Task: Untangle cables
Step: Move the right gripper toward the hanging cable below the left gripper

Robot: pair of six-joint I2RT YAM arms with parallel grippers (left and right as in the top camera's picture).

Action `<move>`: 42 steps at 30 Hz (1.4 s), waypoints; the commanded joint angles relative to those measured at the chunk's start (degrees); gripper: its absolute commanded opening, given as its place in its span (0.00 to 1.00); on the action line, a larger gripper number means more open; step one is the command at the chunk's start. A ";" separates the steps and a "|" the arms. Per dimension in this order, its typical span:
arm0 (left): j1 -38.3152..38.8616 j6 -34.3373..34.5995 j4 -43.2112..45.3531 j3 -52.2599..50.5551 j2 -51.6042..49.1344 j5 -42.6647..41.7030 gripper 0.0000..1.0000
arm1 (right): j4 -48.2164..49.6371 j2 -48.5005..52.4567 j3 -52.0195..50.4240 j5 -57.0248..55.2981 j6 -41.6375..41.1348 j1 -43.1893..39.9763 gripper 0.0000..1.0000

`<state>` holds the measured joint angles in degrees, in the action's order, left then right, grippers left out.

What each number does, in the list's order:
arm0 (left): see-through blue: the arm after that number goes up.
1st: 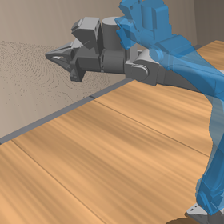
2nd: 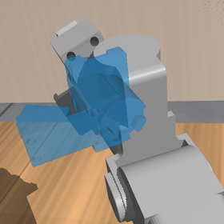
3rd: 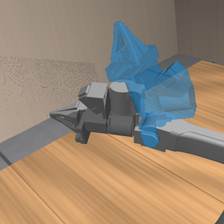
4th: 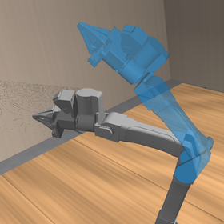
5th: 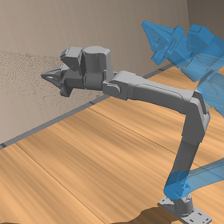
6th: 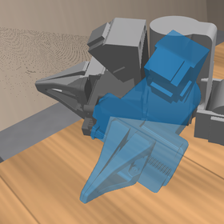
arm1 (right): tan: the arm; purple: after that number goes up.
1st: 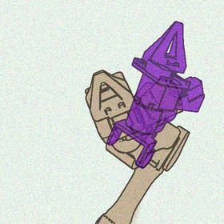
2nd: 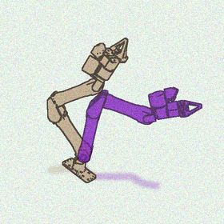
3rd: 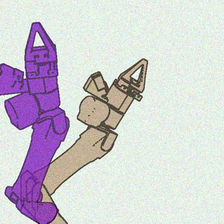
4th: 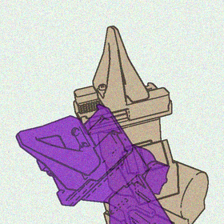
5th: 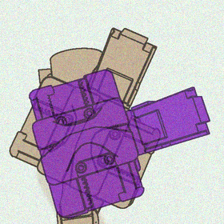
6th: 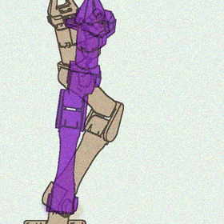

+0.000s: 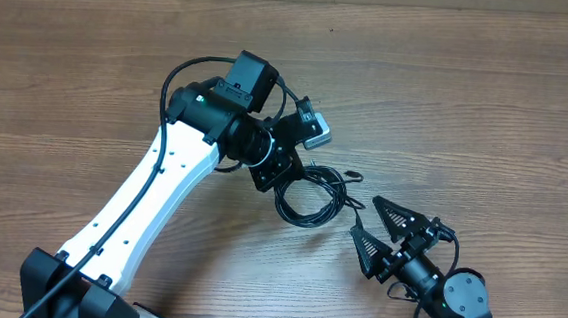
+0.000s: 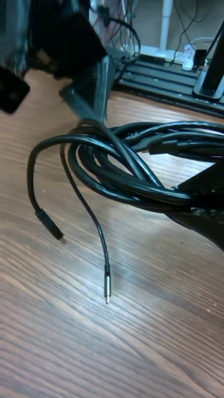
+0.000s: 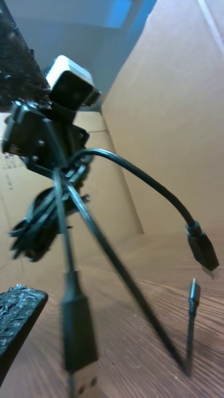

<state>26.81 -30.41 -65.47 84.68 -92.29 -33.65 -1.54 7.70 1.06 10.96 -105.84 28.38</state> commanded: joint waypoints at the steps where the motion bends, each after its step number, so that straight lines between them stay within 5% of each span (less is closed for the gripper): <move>1: 1.38 -2.23 0.24 1.25 0.81 -3.91 0.04 | 1.95 2.58 -0.61 -4.17 0.15 1.55 0.94; 8: 4.11 -2.73 0.00 1.25 0.81 -3.65 0.04 | 6.71 8.79 -0.61 -8.50 -0.46 1.62 0.93; 16: 4.76 -4.37 -1.42 1.25 0.81 -3.28 0.04 | 8.00 14.78 -0.61 -10.03 -0.42 1.62 0.63; 24: 4.79 -4.39 -1.60 1.22 0.81 -3.28 0.04 | 16.76 19.26 -0.61 -7.28 -0.22 1.62 0.51; 35: 4.70 -3.17 -1.55 1.22 0.81 2.16 0.04 | 17.35 23.06 -0.61 -5.38 6.58 1.62 0.04; 42: 4.72 3.54 -0.55 1.22 0.81 5.99 0.04 | 21.64 23.19 -0.46 -5.31 18.86 1.62 0.04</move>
<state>31.42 -30.94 -66.83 84.68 -92.29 -29.54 19.29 30.92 1.06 5.58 -94.30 29.74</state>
